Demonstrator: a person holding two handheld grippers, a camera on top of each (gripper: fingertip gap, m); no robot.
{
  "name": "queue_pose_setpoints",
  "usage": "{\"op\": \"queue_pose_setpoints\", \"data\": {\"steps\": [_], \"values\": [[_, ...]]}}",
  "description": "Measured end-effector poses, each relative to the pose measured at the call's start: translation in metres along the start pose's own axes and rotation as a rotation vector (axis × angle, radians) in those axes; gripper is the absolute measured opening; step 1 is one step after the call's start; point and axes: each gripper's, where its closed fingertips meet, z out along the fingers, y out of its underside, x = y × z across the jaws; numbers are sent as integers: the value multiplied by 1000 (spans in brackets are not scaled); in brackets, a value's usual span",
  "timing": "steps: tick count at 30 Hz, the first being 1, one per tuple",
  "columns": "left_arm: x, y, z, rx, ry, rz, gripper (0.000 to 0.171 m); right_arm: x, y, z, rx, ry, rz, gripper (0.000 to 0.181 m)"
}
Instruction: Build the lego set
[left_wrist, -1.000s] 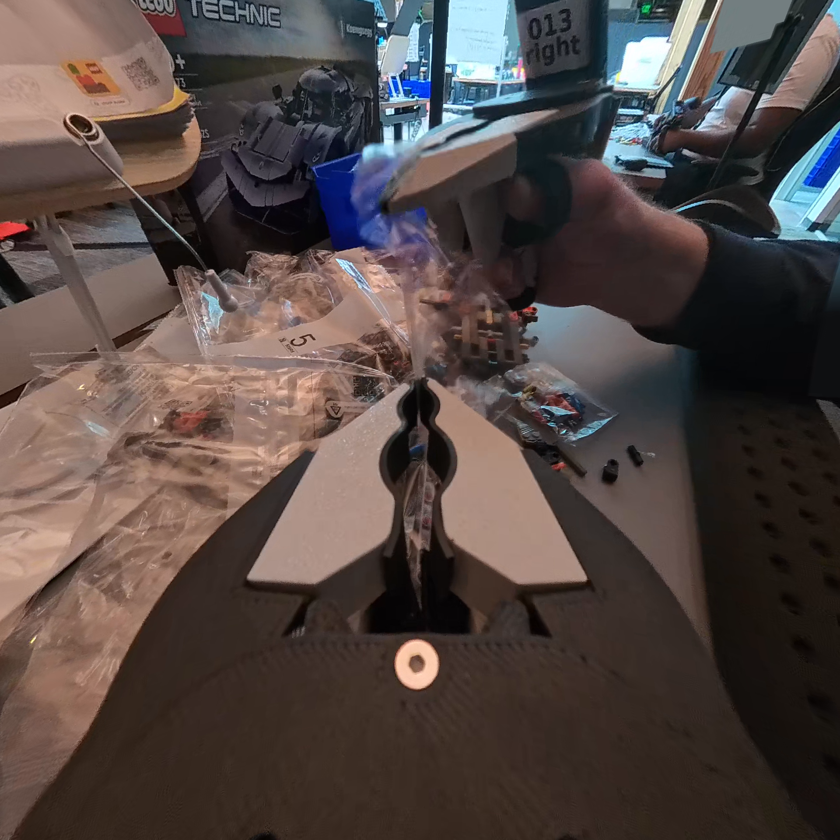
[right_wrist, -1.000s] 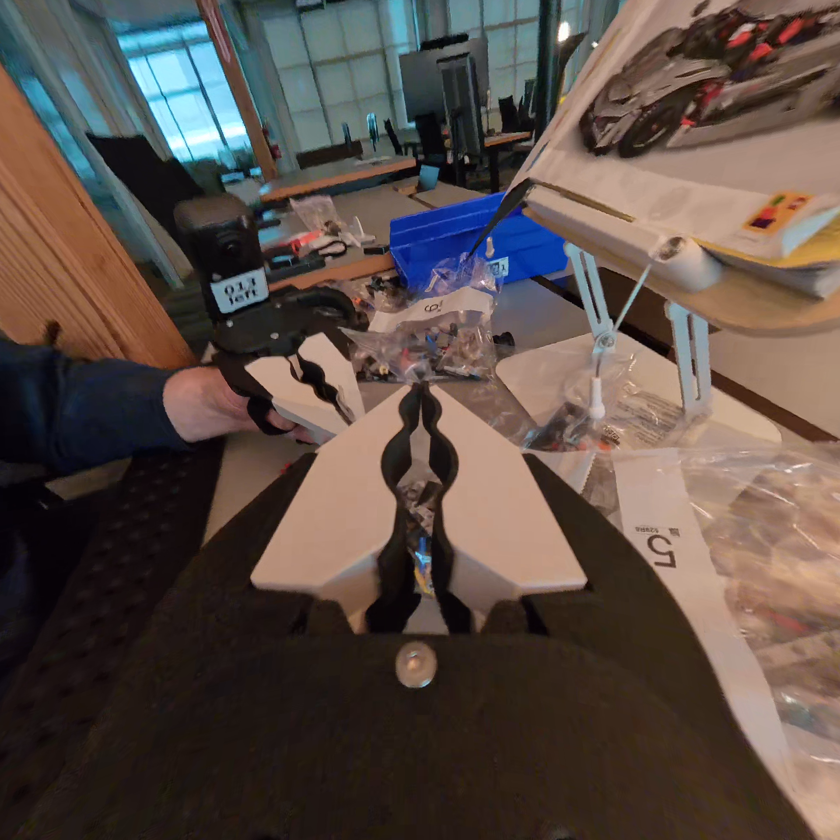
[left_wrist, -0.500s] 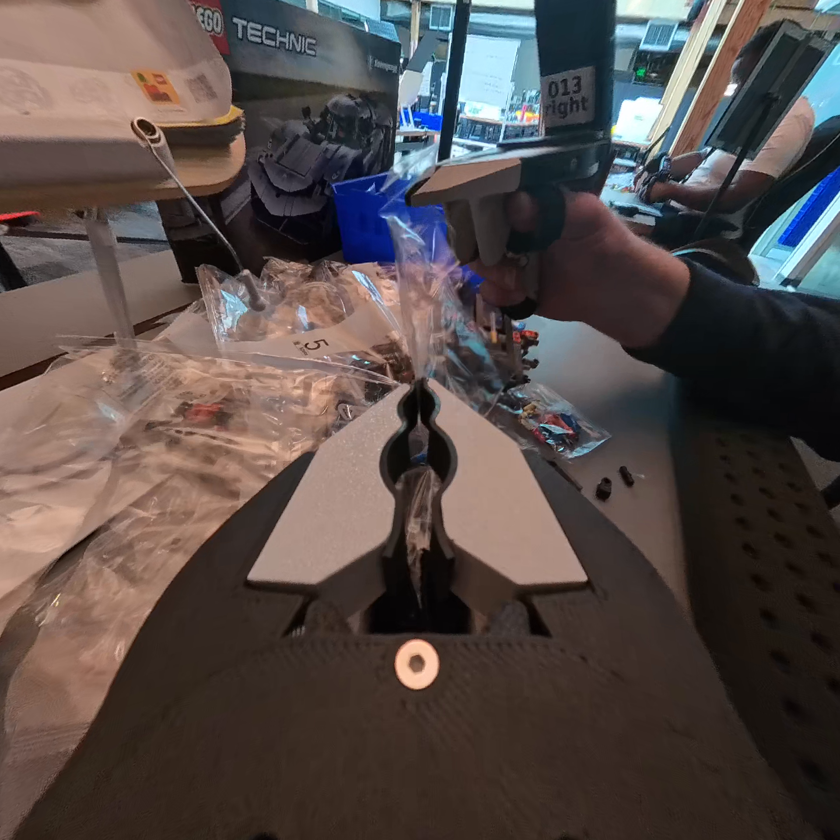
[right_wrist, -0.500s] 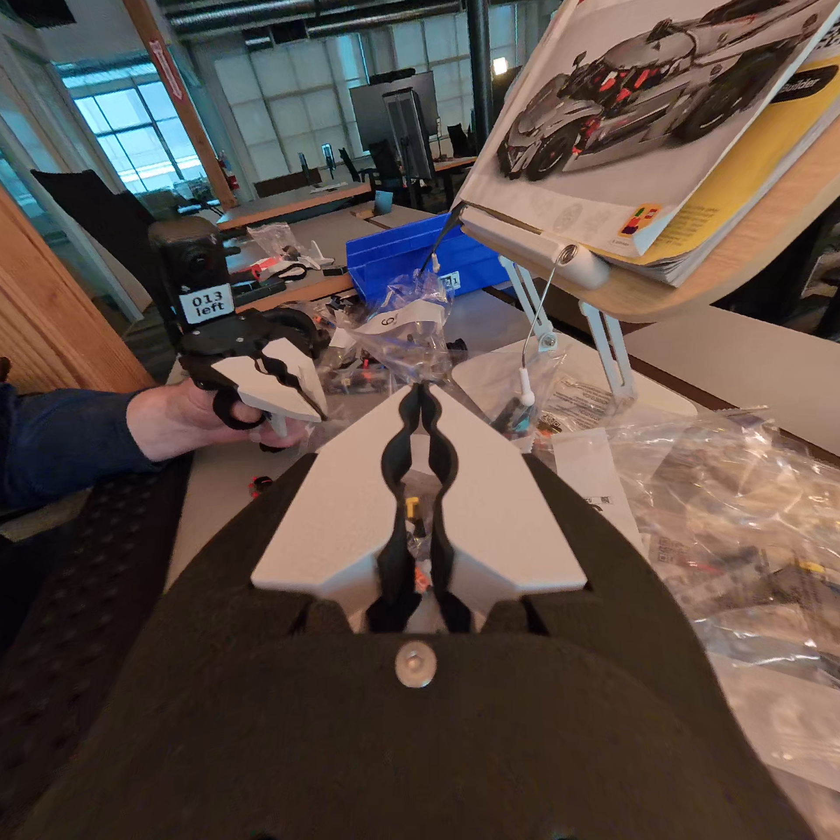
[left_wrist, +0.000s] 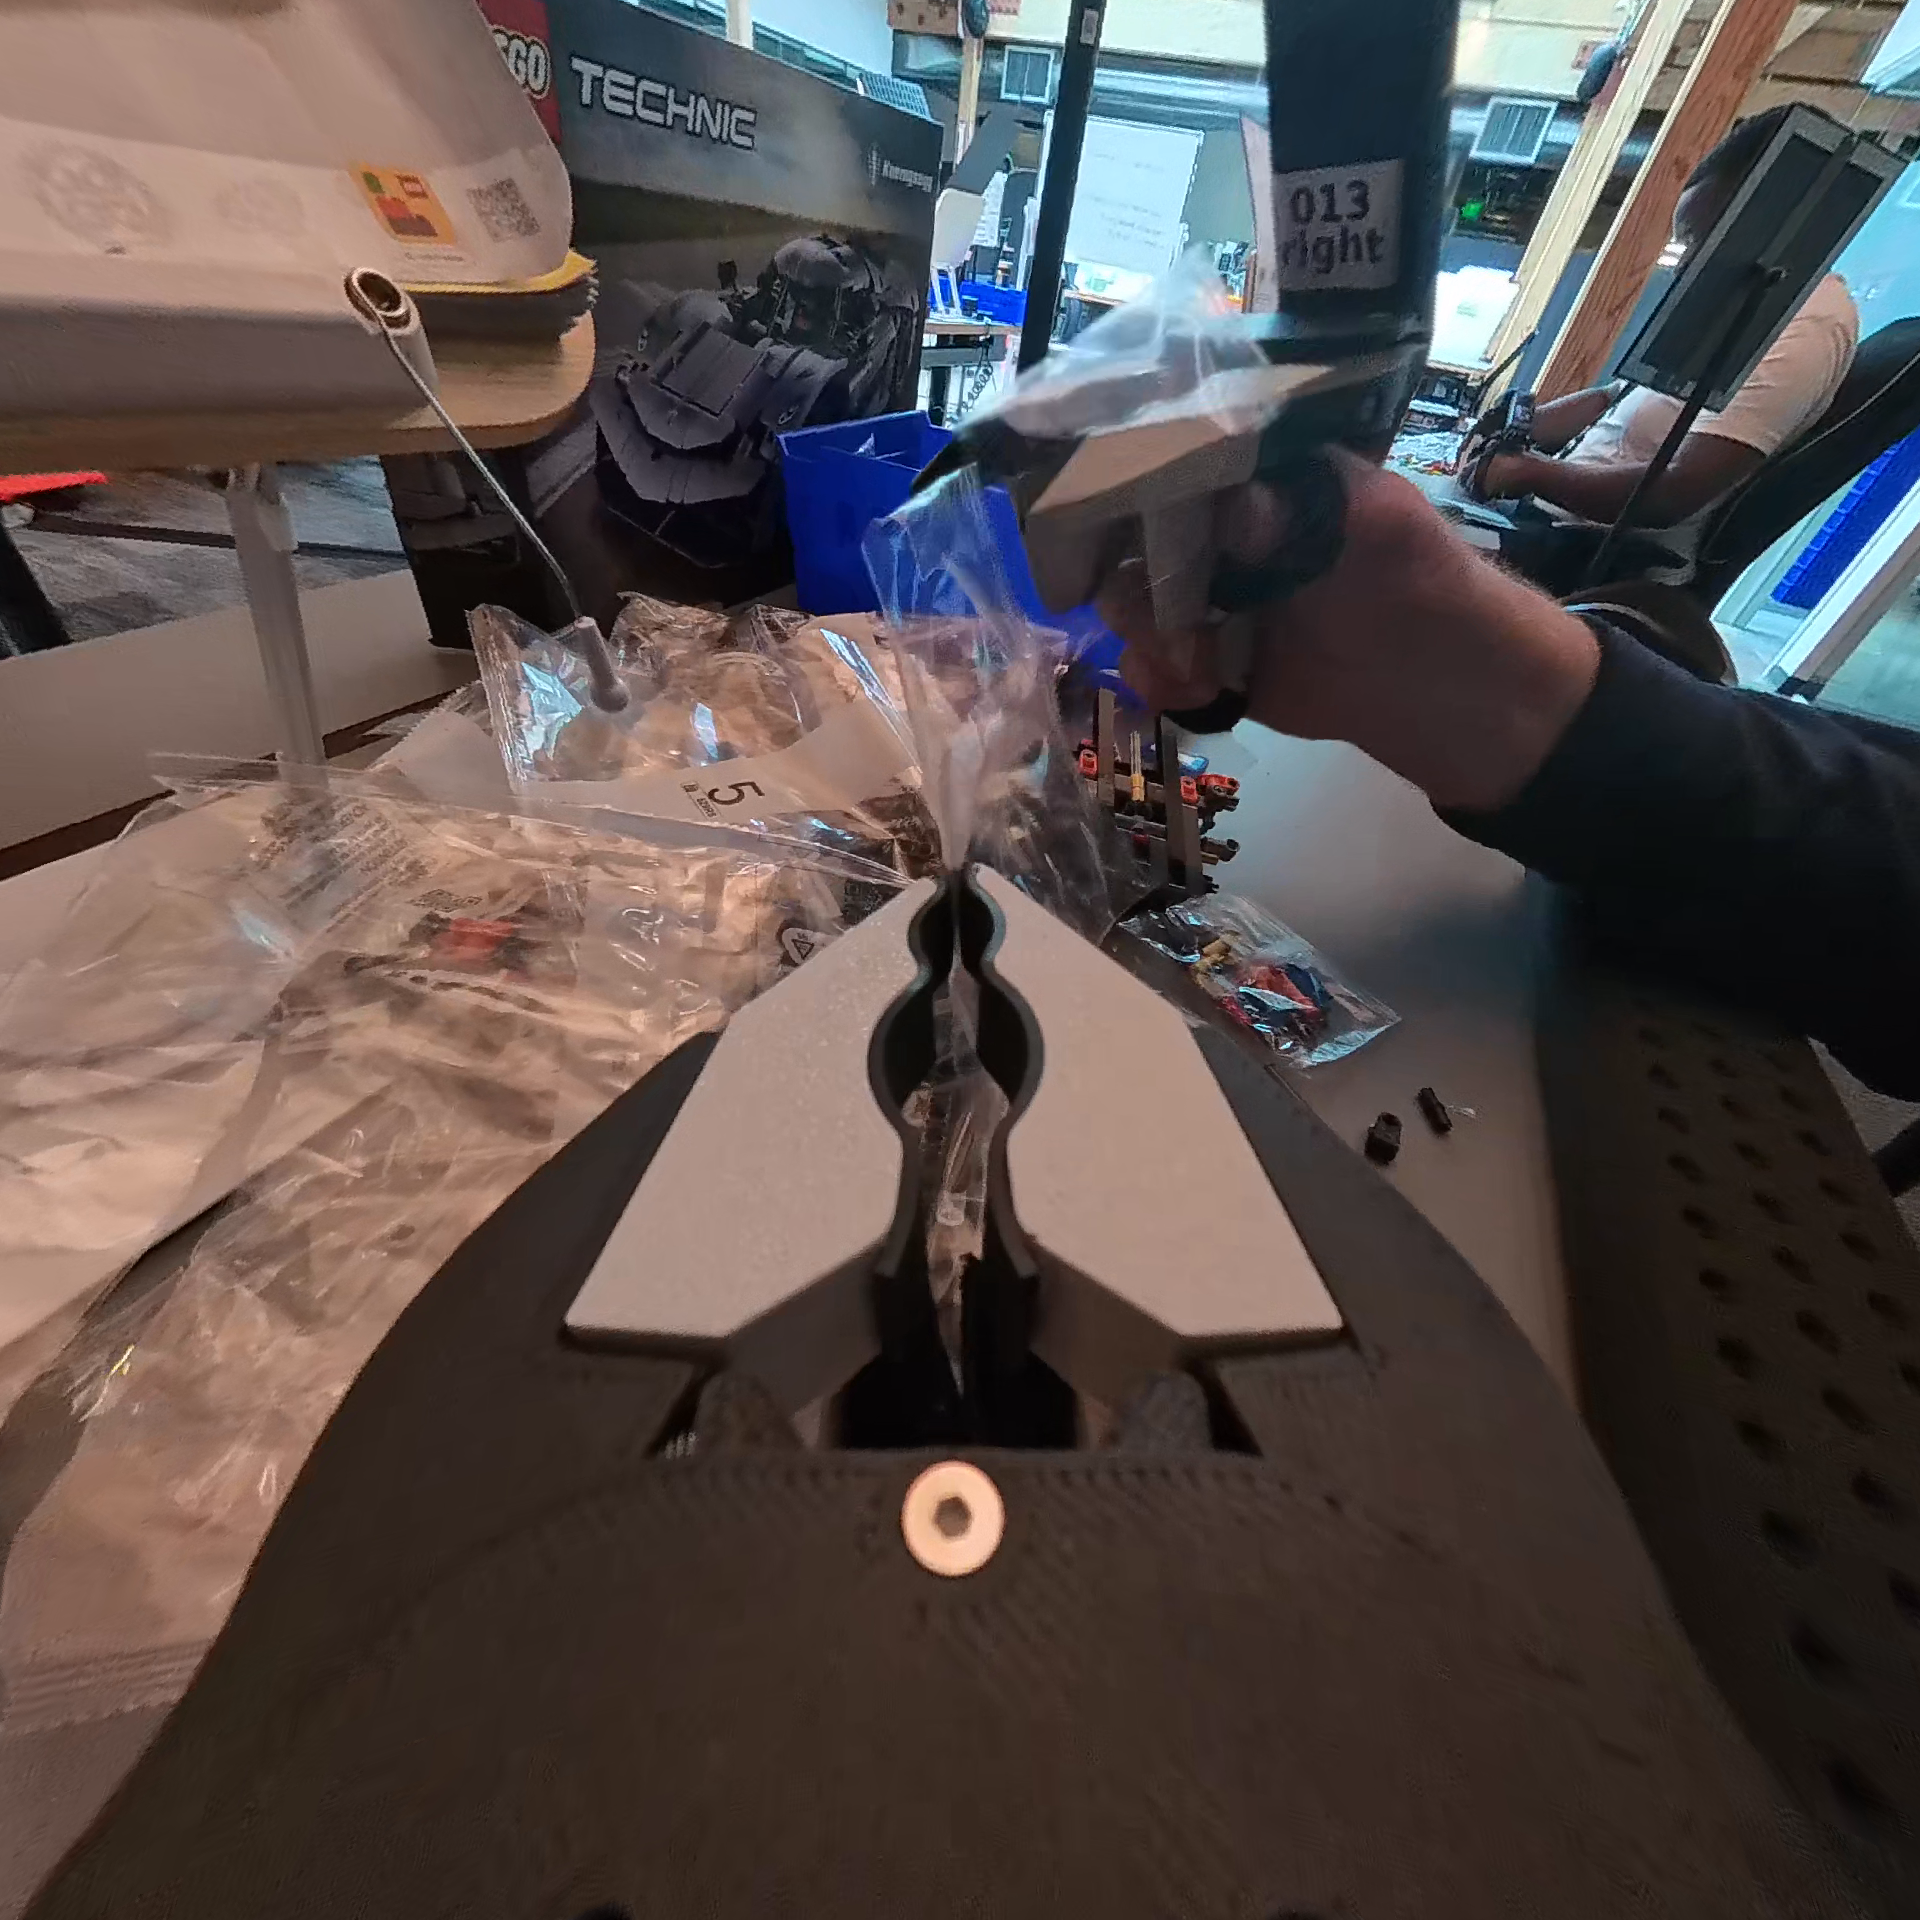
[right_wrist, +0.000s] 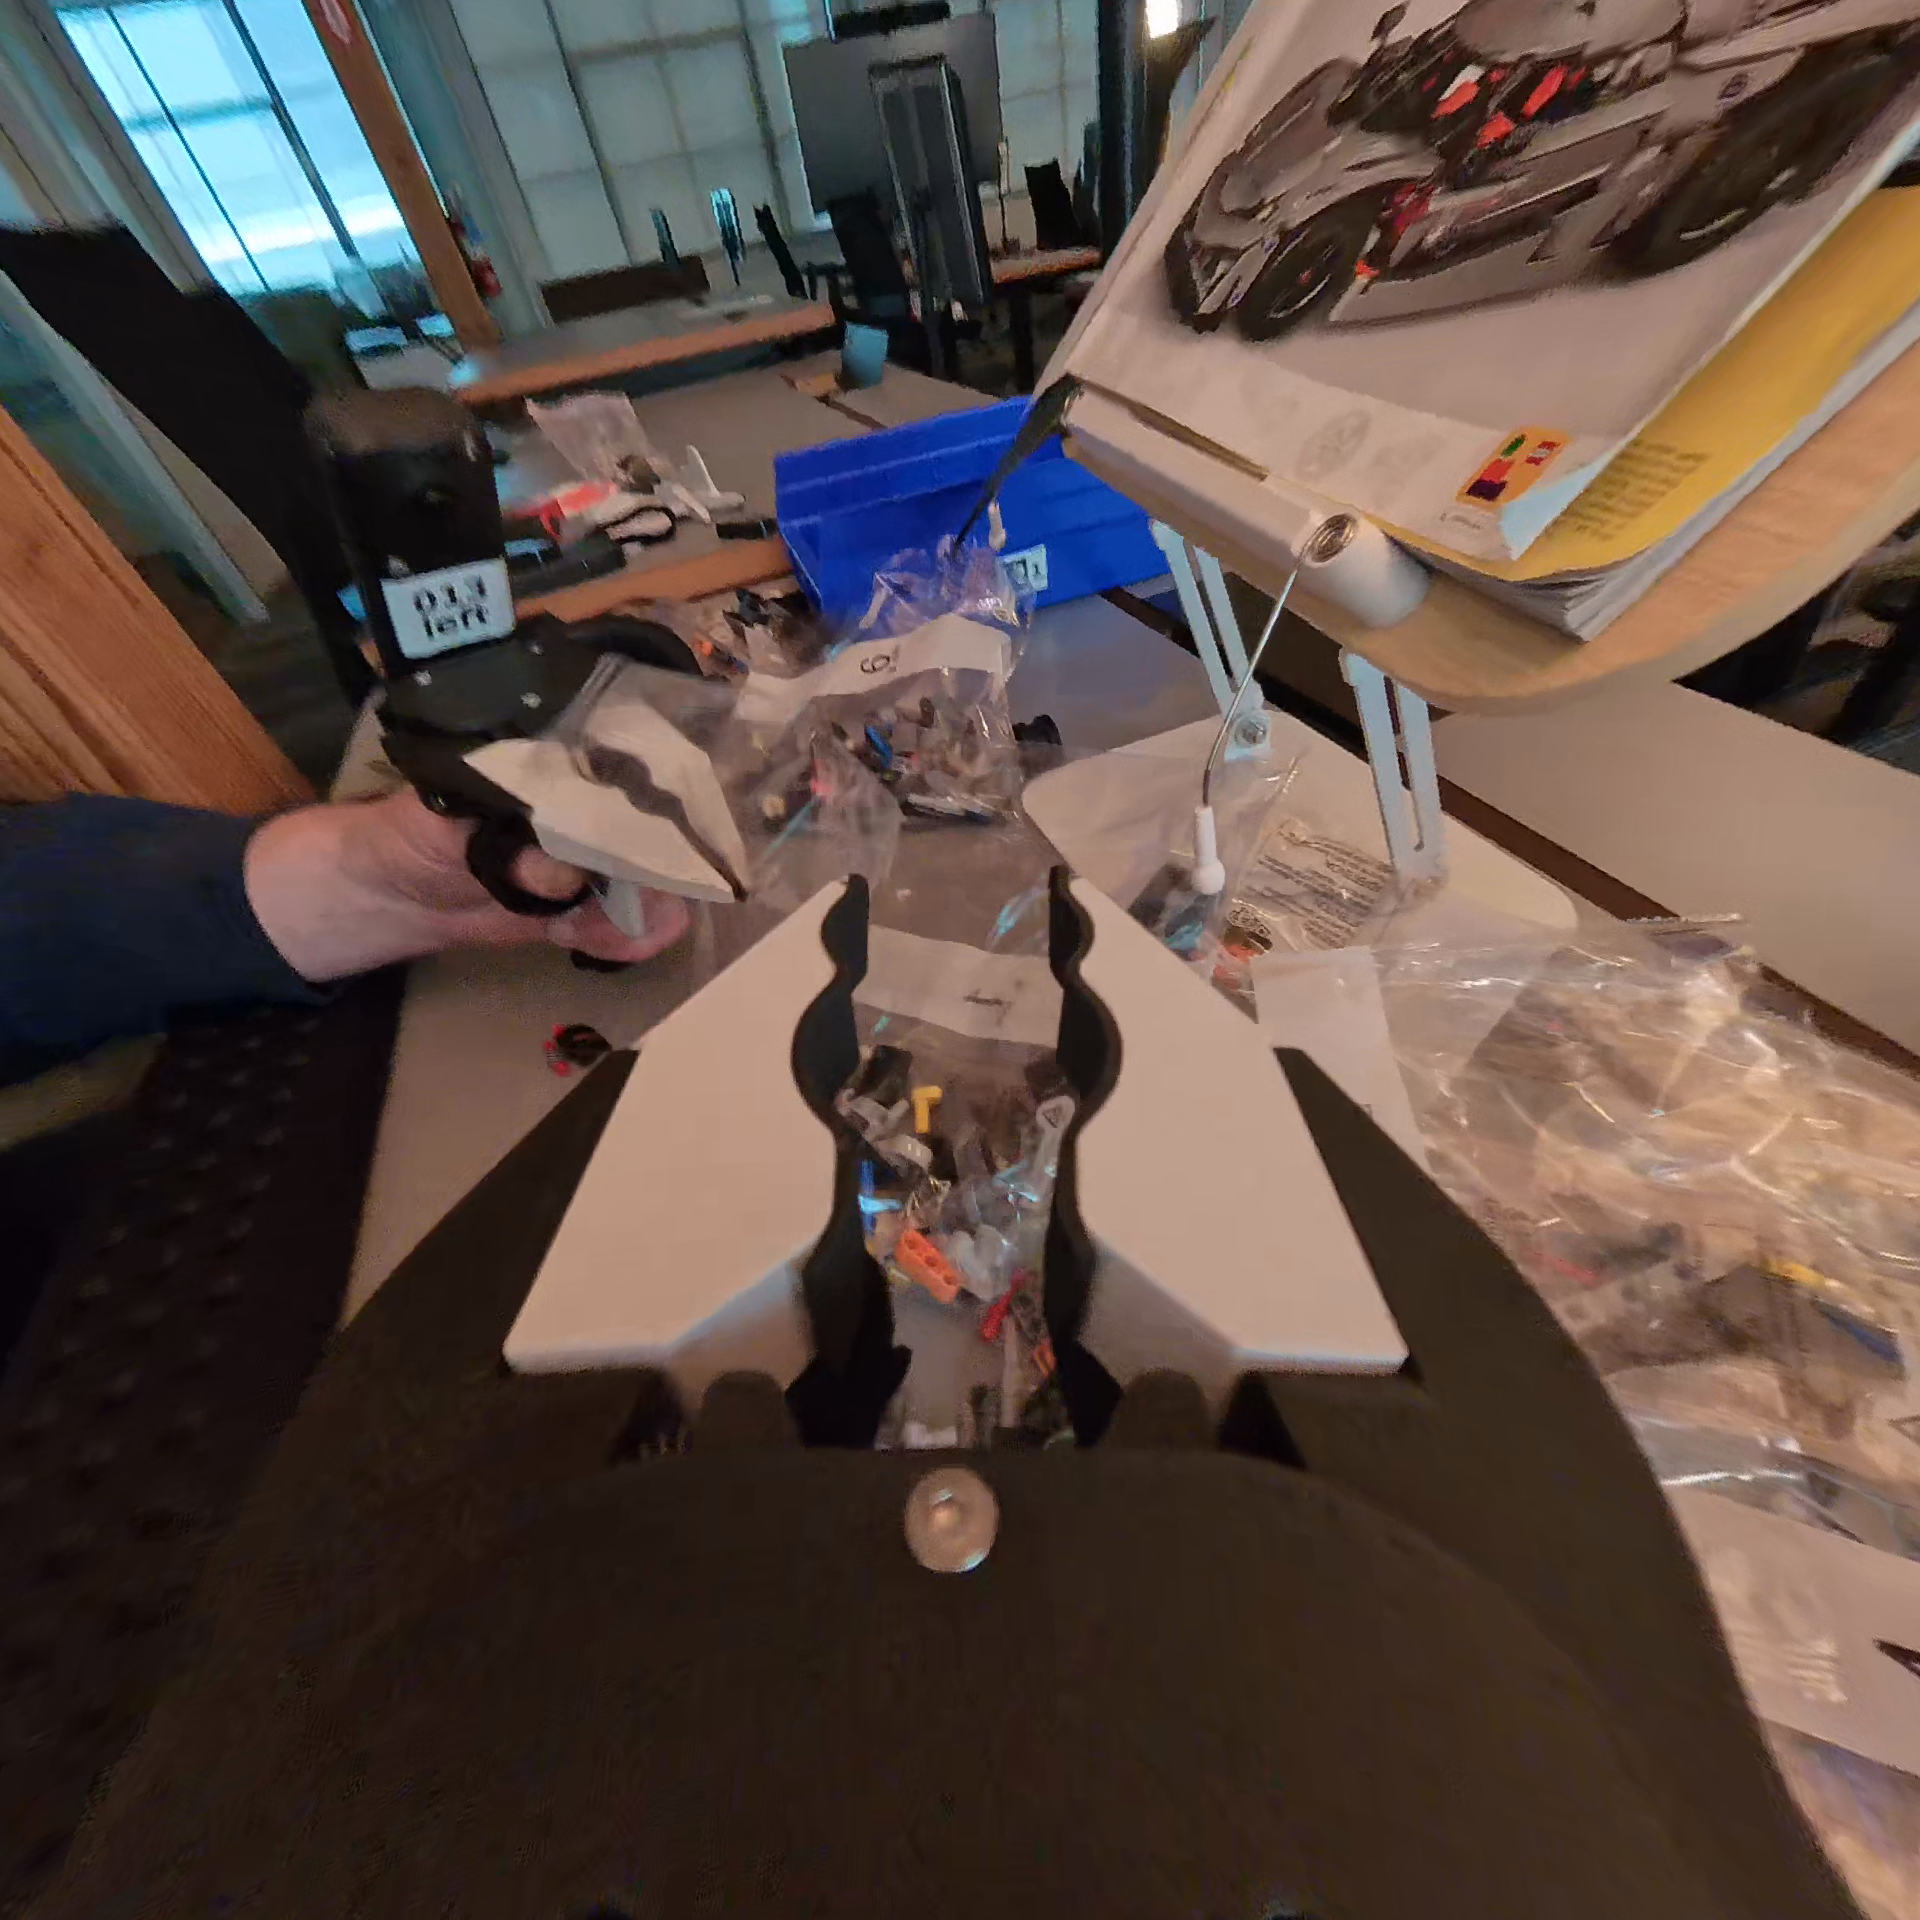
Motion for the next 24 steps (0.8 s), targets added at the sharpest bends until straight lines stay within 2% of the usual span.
{"op": "queue_pose_setpoints", "data": {"steps": [4, 6, 8, 11, 13, 14, 16, 20, 24], "values": [[1, 1, 2, -1, 5, -8, 0, -8, 18, 12, -113, -1, -90, 42], [1, 0, 1, 6, 1, -12, 0, -16, 27, 17, -148, -57, -59, 52], [2, -1, 1, 13, 10, -19, 0, -21, 33, 23, -168, -91, -34, 55], [5, 0, 2, 10, 26, -23, 0, -32, 32, 29, -147, -136, -34, 33], [6, 1, 3, 5, 32, -17, 0, -38, 31, 29, -143, -166, -43, 4], [8, 0, 3, 9, 37, -11, 0, -40, 31, 28, -142, -180, -39, 0], [6, -1, 3, 8, 19, 8, 3, -37, 33, 25, -155, -174, -42, 0], [0, -7, -1, 30, -29, 66, 20, -40, 34, 19, -184, -203, -45, 0], [10, -6, 2, 14, -10, 138, 23, -47, 53, 24, -287, -234, -62, 0]]}}
